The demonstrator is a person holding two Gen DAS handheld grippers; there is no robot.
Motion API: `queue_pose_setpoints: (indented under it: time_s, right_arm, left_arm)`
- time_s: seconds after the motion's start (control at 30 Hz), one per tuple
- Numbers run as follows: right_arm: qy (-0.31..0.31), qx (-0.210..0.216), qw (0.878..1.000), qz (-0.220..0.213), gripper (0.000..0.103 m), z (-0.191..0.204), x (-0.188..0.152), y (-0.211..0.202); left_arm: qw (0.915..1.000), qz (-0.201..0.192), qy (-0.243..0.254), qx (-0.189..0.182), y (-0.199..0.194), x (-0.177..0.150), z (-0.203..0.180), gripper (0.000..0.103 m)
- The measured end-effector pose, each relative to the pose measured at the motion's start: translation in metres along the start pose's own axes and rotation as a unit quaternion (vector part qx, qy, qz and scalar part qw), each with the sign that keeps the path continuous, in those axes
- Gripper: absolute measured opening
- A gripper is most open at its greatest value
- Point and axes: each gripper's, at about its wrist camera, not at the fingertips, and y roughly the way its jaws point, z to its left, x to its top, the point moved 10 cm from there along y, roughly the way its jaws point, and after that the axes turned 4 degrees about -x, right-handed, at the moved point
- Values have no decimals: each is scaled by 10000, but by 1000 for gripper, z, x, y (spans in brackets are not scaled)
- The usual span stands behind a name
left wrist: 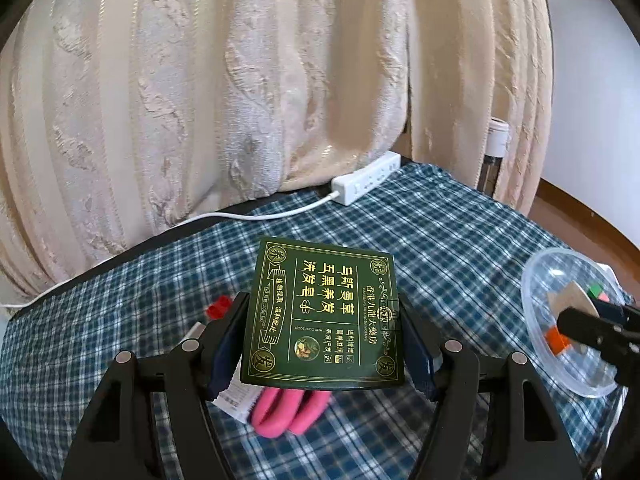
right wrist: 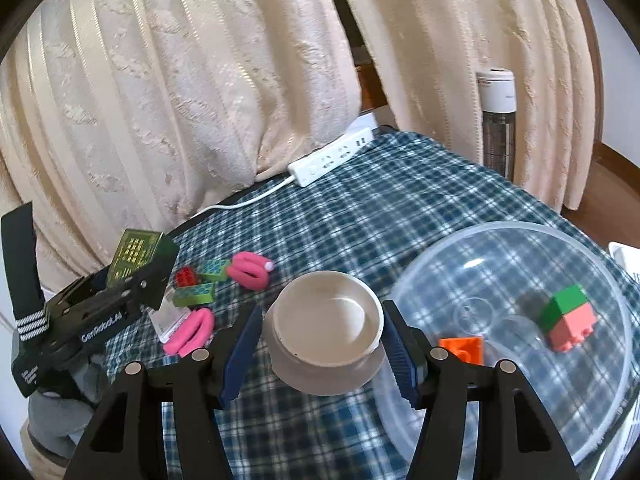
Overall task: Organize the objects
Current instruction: 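Lower the white cup into the bowl and open the right gripper while the left carries the green box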
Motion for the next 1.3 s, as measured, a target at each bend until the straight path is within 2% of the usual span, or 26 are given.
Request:
queue_pose_setpoints:
  time_s: [0.33, 0.73, 0.97, 1.3]
  right_arm:
    - [373, -264, 9989, -144, 63, -50, 4, -11]
    - [637, -612, 9956, -318, 63, -107, 18, -16]
    - [496, -713, 9956, -347, 63, -125, 33, -12]
    - [564, -731, 9957, -55, 64, -145, 40, 7]
  left_arm:
    - [9994, 159, 188, -243, 0, -9, -36, 70]
    - [9944, 442, 309, -910, 2, -17, -100, 70]
    - [9907, 548, 424, -1173, 6, -17, -134, 70]
    - [9882, 652, 515, -1288, 13, -14, -162, 70]
